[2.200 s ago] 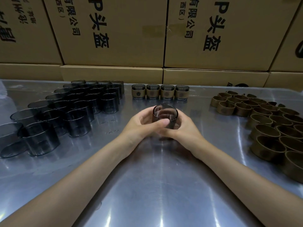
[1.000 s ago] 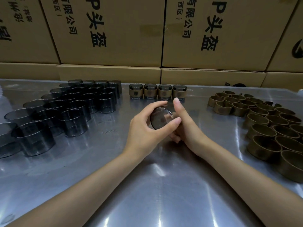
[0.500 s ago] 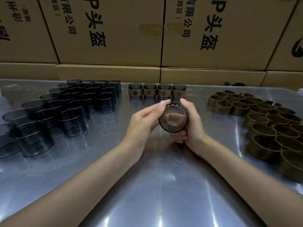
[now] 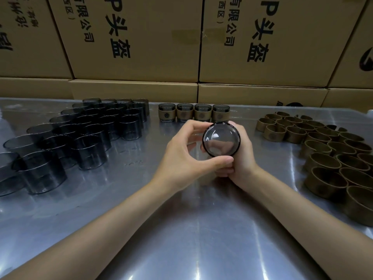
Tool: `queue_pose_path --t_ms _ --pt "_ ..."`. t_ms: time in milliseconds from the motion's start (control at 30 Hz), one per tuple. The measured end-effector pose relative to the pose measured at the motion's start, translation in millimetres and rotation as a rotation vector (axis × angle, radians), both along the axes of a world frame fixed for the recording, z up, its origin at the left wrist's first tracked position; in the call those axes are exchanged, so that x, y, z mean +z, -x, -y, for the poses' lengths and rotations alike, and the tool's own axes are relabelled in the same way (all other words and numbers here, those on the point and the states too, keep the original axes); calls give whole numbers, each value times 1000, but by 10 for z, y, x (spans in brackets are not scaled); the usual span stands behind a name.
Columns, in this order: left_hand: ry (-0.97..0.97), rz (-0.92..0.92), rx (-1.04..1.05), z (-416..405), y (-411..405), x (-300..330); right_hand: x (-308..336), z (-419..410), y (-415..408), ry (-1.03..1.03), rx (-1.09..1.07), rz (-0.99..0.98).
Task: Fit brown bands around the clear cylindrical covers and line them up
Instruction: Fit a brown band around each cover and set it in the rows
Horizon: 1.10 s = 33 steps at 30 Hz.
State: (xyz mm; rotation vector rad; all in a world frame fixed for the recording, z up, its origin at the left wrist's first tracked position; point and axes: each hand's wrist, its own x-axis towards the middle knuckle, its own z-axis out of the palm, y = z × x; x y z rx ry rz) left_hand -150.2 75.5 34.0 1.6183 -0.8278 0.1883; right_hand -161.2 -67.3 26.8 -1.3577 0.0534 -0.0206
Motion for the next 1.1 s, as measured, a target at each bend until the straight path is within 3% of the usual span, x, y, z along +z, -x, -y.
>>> queue_pose_path --t_ms 233,400,567,633,767,933,1100 --pt "185 -172 167 92 91 -1 -52 -167 33 150 -76 104" --pt "277 -378 137 69 2 14 -62 -138 19 136 -29 131" --pt "271 -319 -17 92 43 1 -25 -79 -43 79 -3 143" --pt "182 -211 -77 102 59 -78 -5 -69 -44 34 -38 124" --pt "0 -28 33 105 42 -174 3 -112 -30 -64 -100 42" --pt "193 -179 39 46 -41 -134 -2 -104 -33 76 5 -43" --pt "188 -340 -67 -13 -121 -157 34 -27 3 83 5 -34"
